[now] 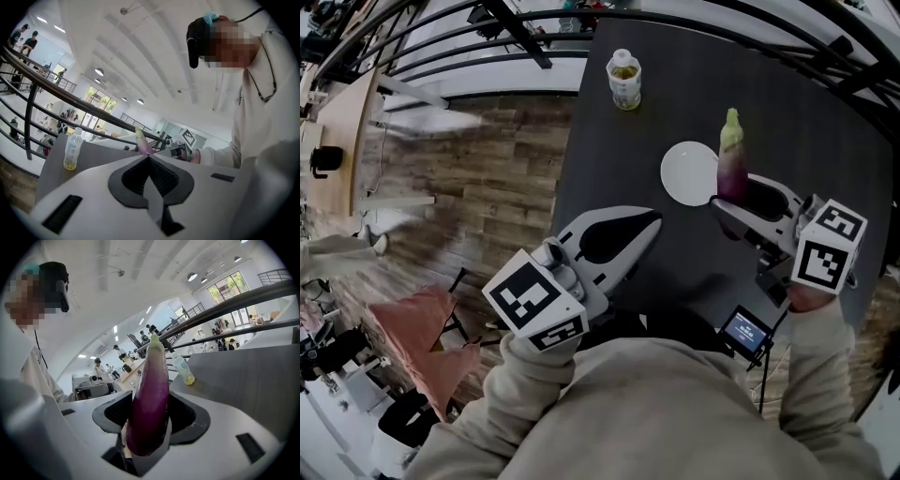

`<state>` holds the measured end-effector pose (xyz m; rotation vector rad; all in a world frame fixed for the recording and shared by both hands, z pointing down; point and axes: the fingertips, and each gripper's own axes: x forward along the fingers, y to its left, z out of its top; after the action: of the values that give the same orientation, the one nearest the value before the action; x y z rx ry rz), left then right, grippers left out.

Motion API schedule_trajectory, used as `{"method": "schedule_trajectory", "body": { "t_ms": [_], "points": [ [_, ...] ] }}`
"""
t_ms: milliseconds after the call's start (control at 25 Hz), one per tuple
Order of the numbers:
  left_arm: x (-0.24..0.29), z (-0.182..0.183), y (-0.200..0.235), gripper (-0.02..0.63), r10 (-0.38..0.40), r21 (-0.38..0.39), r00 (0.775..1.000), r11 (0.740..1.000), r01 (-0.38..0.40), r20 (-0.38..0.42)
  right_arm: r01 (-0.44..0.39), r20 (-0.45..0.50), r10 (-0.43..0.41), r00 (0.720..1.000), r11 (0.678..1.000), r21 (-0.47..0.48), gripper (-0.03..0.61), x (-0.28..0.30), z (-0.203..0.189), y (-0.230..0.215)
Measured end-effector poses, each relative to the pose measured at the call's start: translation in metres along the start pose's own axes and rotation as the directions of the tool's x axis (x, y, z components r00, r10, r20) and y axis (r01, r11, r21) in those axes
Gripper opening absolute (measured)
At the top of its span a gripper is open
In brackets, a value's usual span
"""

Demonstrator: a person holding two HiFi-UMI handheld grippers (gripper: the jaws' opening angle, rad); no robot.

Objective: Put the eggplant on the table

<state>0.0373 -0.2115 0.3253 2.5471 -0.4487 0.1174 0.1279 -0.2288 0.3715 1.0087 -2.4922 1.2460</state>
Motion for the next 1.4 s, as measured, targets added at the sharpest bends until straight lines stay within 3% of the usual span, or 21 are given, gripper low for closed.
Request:
{"method": "schedule_trajectory", "body": {
  "t_ms": [440, 880, 1120, 1400],
  "points": [
    [-0.01, -0.02, 0.015, 0.005, 0.054, -0.052, 0.999, 0.997, -0.054, 0.002, 0.043, -0.126, -0.037, 0.991, 0.998, 0.043, 0.245, 0.033, -0.048, -0.05],
    [-0.027, -0.033, 0.026, 0.005, 0.117, -0.111, 0.993, 0.987, -0.114, 0.015, 0.12, -0.25, -0.097, 0.963, 0.99, 0.077, 0.245, 0.061, -0.076, -0.093],
    [-0.036, -0.038, 0.033, 0.005, 0.154, -0.136, 0.988, 0.979, -0.15, 0.022, 0.187, -0.32, -0.164, 0.933, 0.982, 0.042, 0.245, 0.078, -0.093, -0.126],
    [-0.041, -0.046, 0.033, 0.005, 0.168, -0.153, 0.986, 0.975, -0.163, 0.018, 0.28, -0.41, -0.259, 0.875, 0.96, -0.01, 0.245, 0.087, -0.119, -0.158]
  ]
}}
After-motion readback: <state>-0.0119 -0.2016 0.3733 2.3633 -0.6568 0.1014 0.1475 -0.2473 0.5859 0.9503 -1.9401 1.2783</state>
